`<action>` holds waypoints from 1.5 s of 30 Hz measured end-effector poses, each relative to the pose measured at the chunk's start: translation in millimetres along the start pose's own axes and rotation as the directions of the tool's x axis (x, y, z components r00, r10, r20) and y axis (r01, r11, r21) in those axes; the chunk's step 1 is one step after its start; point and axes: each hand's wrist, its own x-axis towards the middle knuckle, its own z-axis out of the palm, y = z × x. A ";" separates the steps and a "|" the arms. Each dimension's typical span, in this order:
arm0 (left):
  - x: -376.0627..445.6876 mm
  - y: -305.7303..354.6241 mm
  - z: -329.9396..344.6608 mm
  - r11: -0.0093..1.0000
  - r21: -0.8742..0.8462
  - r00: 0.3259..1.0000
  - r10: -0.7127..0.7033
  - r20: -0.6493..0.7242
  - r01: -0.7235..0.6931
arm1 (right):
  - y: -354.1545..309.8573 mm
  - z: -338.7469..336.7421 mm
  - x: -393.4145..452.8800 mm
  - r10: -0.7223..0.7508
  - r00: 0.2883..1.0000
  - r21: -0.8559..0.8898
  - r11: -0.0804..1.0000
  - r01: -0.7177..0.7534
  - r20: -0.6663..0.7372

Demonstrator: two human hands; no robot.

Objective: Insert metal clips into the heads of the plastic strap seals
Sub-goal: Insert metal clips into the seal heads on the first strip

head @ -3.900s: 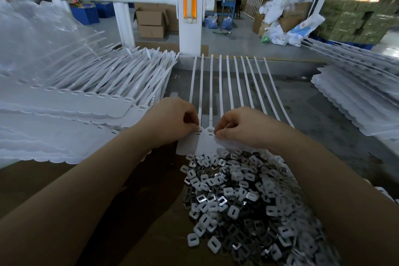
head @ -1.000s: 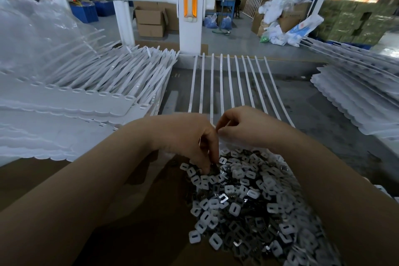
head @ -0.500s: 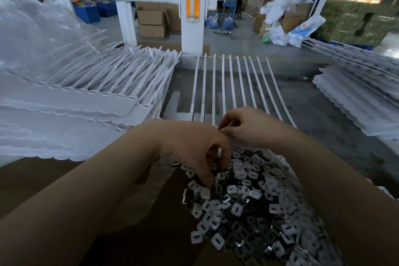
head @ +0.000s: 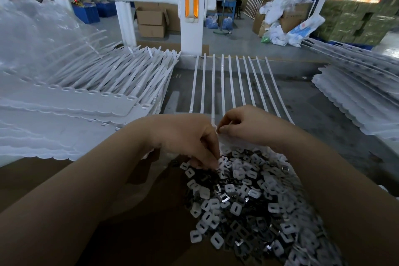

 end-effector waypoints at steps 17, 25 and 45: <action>-0.6 3.3 0.2 0.993 0.115 0.994 -0.014 0.112 0.001 | 5.2 -2.1 1.9 0.003 1.000 0.167 0.986 -0.008 0.027; 6.3 6.5 8.6 0.985 0.170 1.000 0.028 0.007 -0.028 | 5.9 -1.4 2.8 0.008 0.999 0.151 0.988 -0.014 0.039; 8.3 13.9 10.6 0.984 0.172 0.995 0.019 0.100 -0.036 | 5.4 -2.3 2.2 0.034 0.999 0.149 0.988 -0.037 0.022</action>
